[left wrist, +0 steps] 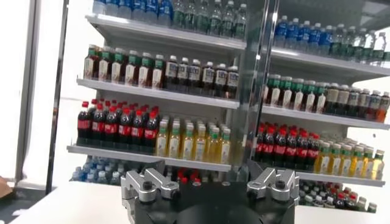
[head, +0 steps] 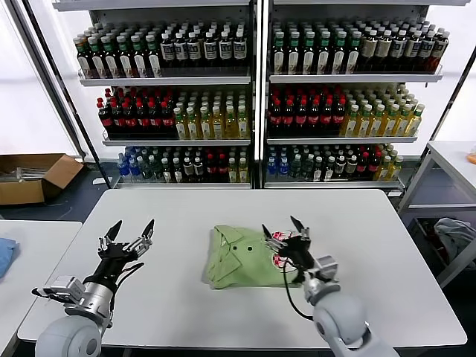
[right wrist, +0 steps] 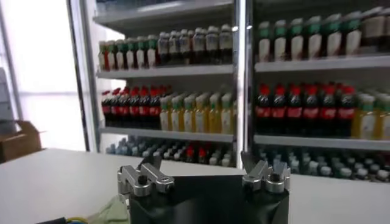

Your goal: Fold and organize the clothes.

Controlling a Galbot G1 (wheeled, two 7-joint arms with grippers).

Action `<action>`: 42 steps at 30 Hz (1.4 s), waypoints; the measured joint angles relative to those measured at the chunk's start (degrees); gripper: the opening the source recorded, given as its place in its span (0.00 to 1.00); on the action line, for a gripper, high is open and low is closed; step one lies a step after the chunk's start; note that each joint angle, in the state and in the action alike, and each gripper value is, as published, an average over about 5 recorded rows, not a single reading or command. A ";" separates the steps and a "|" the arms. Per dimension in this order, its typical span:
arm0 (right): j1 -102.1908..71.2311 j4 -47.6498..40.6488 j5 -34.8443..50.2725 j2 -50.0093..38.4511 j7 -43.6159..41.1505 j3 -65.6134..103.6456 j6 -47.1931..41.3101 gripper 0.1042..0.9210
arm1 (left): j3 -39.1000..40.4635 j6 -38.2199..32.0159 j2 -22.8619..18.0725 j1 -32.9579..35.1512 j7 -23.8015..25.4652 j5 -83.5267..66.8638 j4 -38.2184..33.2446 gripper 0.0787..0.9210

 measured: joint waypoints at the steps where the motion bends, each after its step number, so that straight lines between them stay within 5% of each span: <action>1: -1.80 1.13 -0.30 0.04 -0.60 1.76 0.66 0.88 | -0.20 -0.03 -0.05 0.17 0.16 -0.01 -0.16 0.88; 17: -25.33 9.27 -1.32 1.78 -9.44 23.76 10.87 0.88 | -3.03 -1.84 -0.95 5.04 2.88 0.93 -3.20 0.88; 42: -31.99 12.17 -3.22 5.70 -14.58 29.70 12.77 0.88 | -4.45 -3.52 -0.14 8.10 5.51 2.62 -3.60 0.88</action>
